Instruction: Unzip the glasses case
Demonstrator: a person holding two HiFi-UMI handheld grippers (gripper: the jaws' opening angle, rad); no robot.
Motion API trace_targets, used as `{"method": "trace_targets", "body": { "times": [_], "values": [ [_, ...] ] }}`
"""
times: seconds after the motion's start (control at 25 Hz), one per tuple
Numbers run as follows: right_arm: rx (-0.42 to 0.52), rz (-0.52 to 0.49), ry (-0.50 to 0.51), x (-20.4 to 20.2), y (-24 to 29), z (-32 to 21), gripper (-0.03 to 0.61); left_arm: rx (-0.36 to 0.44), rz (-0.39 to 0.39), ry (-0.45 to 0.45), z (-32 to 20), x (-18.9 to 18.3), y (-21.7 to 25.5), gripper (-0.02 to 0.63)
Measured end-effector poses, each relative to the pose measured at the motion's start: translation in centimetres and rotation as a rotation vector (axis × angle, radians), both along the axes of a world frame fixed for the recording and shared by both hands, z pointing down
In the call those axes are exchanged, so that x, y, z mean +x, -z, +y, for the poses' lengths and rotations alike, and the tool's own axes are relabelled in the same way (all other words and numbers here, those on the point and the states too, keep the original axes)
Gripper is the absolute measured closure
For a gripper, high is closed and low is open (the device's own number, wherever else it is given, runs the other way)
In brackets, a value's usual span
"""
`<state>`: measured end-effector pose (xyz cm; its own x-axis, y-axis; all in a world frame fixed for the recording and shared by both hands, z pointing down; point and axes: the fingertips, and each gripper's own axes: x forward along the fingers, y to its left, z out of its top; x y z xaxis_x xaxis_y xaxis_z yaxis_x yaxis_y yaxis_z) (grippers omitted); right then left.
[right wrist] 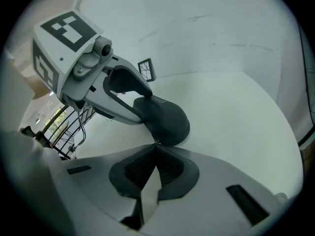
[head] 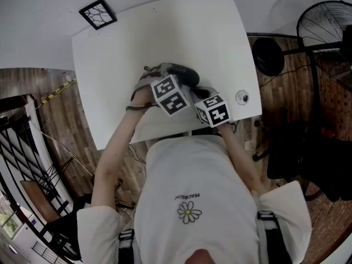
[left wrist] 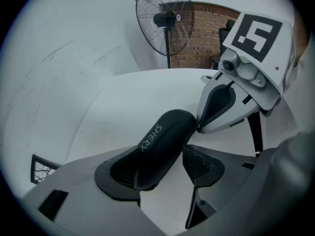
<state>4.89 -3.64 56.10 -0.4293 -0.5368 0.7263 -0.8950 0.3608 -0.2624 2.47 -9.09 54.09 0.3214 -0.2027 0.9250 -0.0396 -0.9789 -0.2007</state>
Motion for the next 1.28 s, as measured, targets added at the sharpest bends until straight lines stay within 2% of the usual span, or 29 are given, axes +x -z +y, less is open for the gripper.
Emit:
{"method": "trace_targets", "body": {
  "times": [0.08,0.24,0.32,0.4,0.48,0.6,0.68,0.92,1.04,1.16,1.28],
  "values": [
    [-0.008,0.005,0.003,0.0,0.2,0.0,0.572,0.019,-0.009,-0.022,-0.1,0.0,0.5,0.341],
    [-0.007,0.003,0.021,-0.3,0.7,0.0,0.572,0.094,0.052,-0.014,-0.4,1.6,3.4,0.463],
    [-0.013,-0.001,0.028,-0.6,0.5,0.4,0.572,0.083,0.085,0.015,0.0,2.5,4.3,0.492],
    [-0.024,-0.003,0.035,-1.0,0.1,0.7,0.572,0.034,0.105,0.09,0.2,2.8,4.1,0.591],
    [-0.027,-0.009,0.042,-1.3,0.0,1.0,0.573,-0.072,0.126,0.195,0.6,2.9,3.1,0.598],
    [-0.023,-0.015,0.052,-1.6,0.0,1.1,0.573,-0.242,0.202,0.358,1.5,3.0,1.9,0.598],
    [-0.021,-0.012,0.058,-1.7,-0.1,1.2,0.573,-0.284,0.25,0.415,1.6,2.9,1.7,0.598],
    [-0.015,0.054,0.104,-1.3,-0.8,2.1,0.572,-0.397,0.323,0.525,2.1,1.9,1.4,0.6],
    [-0.006,0.112,0.146,-1.1,-0.6,2.0,0.572,-0.417,0.314,0.542,1.9,2.1,1.4,0.6],
    [0.012,0.179,0.189,-0.9,-0.6,2.0,0.572,-0.388,0.276,0.511,2.2,2.0,1.1,0.6],
    [0.006,0.219,0.188,-0.2,-0.5,2.0,0.572,-0.357,0.257,0.486,2.3,2.2,1.0,0.6]
  ]
}}
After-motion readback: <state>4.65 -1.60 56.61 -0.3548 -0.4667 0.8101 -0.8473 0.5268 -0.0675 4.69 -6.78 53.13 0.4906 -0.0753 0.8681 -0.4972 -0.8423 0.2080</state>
